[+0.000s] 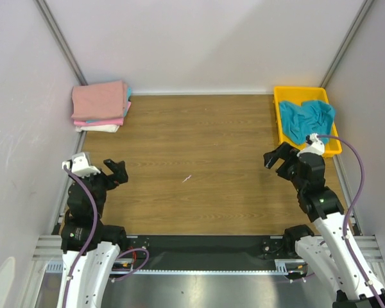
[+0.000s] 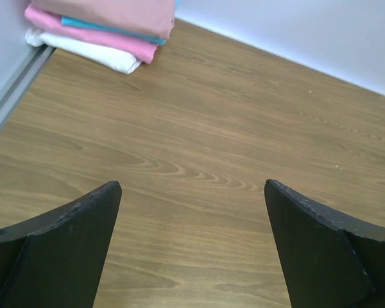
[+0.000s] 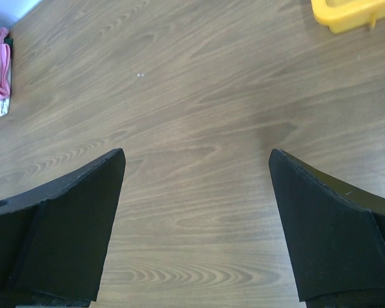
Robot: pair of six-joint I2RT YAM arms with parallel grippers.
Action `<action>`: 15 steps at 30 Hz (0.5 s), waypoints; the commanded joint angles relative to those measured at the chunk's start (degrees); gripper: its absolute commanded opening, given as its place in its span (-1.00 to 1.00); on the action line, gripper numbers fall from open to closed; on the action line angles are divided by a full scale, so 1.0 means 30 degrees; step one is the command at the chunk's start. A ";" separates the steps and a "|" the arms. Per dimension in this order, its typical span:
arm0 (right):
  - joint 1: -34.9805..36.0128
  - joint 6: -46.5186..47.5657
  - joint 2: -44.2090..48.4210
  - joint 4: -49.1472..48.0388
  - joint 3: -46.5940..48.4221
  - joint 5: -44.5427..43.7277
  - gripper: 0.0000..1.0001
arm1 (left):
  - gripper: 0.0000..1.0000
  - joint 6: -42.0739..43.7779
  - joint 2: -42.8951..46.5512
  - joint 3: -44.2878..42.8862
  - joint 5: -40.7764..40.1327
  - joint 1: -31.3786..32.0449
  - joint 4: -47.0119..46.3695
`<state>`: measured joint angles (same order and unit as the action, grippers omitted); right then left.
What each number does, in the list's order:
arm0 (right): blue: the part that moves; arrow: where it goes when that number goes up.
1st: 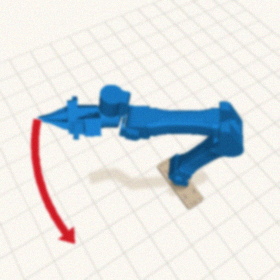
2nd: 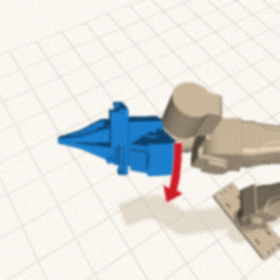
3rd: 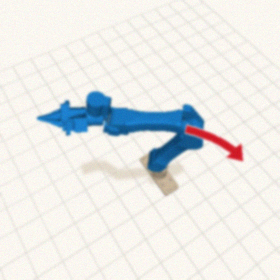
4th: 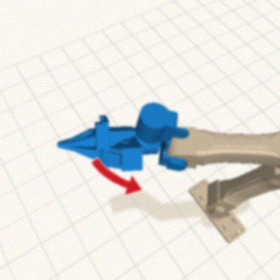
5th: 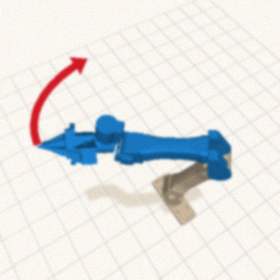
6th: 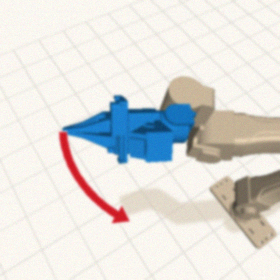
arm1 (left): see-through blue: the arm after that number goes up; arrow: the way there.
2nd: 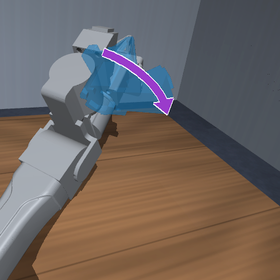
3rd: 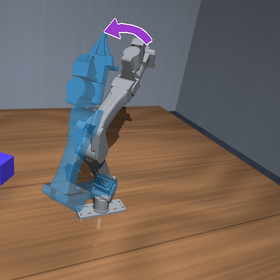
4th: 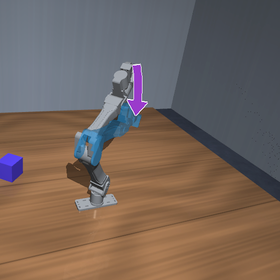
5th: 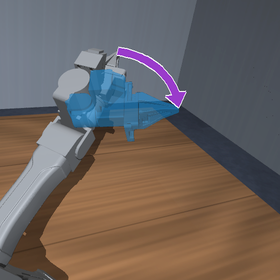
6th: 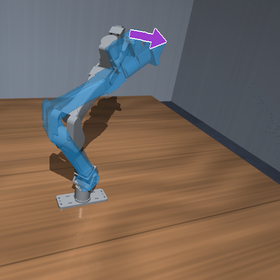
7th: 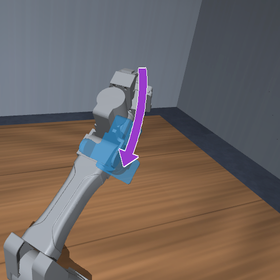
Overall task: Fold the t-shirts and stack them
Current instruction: Neatly place the folded tshirt to the corner
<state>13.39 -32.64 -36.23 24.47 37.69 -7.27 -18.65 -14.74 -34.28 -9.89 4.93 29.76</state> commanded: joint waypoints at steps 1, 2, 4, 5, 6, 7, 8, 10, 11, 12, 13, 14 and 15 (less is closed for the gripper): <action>0.0079 -0.0457 0.0824 0.0778 -0.0200 -0.0156 0.99 | 1.00 -0.0432 -0.0008 -0.0408 -0.0978 0.0086 0.0392; 0.0079 -0.0486 0.1116 0.1011 -0.0317 -0.0214 0.99 | 0.99 -0.0490 0.0050 -0.0466 -0.1126 0.0086 0.0422; 0.0079 -0.0603 0.1381 0.1189 -0.0347 -0.0214 0.99 | 1.00 -0.0607 0.0167 -0.0496 -0.1535 0.0086 0.0598; 0.0079 -0.0603 0.1499 0.1276 -0.0405 -0.0214 0.99 | 0.99 -0.0637 0.0168 -0.0525 -0.1595 0.0086 0.0627; 0.0108 -0.0661 0.1645 0.1480 -0.0435 -0.0272 1.00 | 1.00 -0.0666 0.0197 -0.0497 -0.1596 0.0086 0.0627; 0.0079 -0.0865 0.1675 0.1656 -0.0377 -0.0447 0.99 | 1.00 -0.0666 0.0139 -0.0496 -0.1538 0.0115 0.0598; 0.0079 -0.0896 0.1734 0.1803 -0.0377 -0.0565 0.99 | 1.00 -0.0666 0.0139 -0.0496 -0.1421 0.0115 0.0598; 0.0079 -0.0897 0.1822 0.1951 -0.0376 -0.0537 1.00 | 1.00 -0.0666 -0.0007 -0.0555 -0.1449 0.0144 0.0685; 0.0079 -0.0925 0.1822 0.2009 -0.0377 -0.0479 0.99 | 1.00 -0.0753 -0.0008 -0.0613 -0.1507 0.0144 0.0715; 0.0050 -0.0897 0.1851 0.2068 -0.0348 -0.0391 1.00 | 1.00 -0.0783 -0.0066 -0.0642 -0.1595 0.0173 0.0744; 0.0078 -0.0867 0.1880 0.2068 -0.0318 -0.0332 0.99 | 1.00 -0.0784 -0.0037 -0.0643 -0.1596 0.0173 0.0803; 0.0079 -0.0780 0.1910 0.2126 -0.0318 -0.0302 0.99 | 1.00 -0.0813 -0.0066 -0.0701 -0.1596 0.0202 0.0832; 0.0079 -0.0721 0.1939 0.2098 -0.0318 -0.0215 0.99 | 1.00 -0.0813 -0.0066 -0.0701 -0.1567 0.0203 0.0833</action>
<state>13.39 -34.76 -31.11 30.26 36.45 -7.68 -20.03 -14.72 -34.28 -13.61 5.13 31.99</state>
